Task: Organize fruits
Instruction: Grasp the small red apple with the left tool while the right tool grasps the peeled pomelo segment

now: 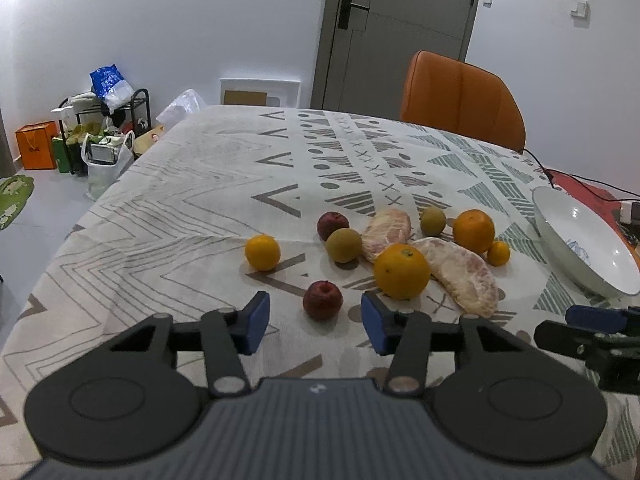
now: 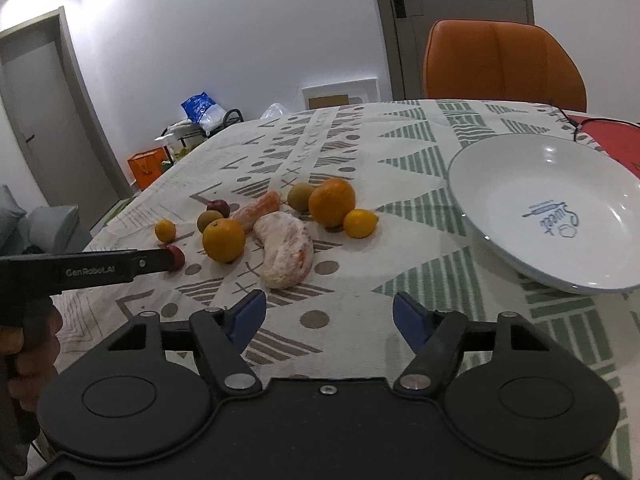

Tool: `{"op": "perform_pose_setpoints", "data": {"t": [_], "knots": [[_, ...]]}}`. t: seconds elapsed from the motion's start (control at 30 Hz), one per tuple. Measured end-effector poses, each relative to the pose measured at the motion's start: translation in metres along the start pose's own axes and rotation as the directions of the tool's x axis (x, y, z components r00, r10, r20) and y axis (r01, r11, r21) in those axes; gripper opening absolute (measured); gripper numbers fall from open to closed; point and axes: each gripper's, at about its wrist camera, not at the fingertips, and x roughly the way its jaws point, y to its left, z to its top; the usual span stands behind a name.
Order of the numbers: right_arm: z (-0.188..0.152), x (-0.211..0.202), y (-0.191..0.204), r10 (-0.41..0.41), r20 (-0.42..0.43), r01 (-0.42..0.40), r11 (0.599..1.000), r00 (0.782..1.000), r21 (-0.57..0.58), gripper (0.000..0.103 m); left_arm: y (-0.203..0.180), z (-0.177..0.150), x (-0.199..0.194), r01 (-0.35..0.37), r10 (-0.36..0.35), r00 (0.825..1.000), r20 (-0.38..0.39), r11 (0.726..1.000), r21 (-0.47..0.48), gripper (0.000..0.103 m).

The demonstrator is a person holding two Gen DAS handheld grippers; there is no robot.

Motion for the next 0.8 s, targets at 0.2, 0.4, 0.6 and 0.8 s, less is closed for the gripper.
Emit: {"op": "perform_pose_setpoints", "data": {"t": [0.2,0.4,0.6,0.8], "knots": [[0.005,0.012,0.016,-0.009,0.018,0.010,0.999,1.000,-0.046,0.069,0.004,0.001,0.013,0.019,-0.018,1.000,-0.022,1.000,0.011,0.030],[0.013,0.026,0.031,-0.012,0.024,0.014,0.996,1.000,-0.089,0.069,0.009,0.003,0.013,0.023,-0.023,1.000,-0.021,1.000,0.006,0.021],[0.019,0.040,0.043,-0.006,0.010,0.007,0.993,1.000,-0.118,0.069,0.017,0.000,0.008,0.025,-0.025,1.000,-0.018,1.000,-0.011,0.021],[0.022,0.053,0.051,-0.004,-0.008,0.003,0.992,1.000,-0.127,0.064,0.030,0.003,-0.002,-0.013,0.013,1.000,-0.003,0.999,-0.029,0.021]]}}
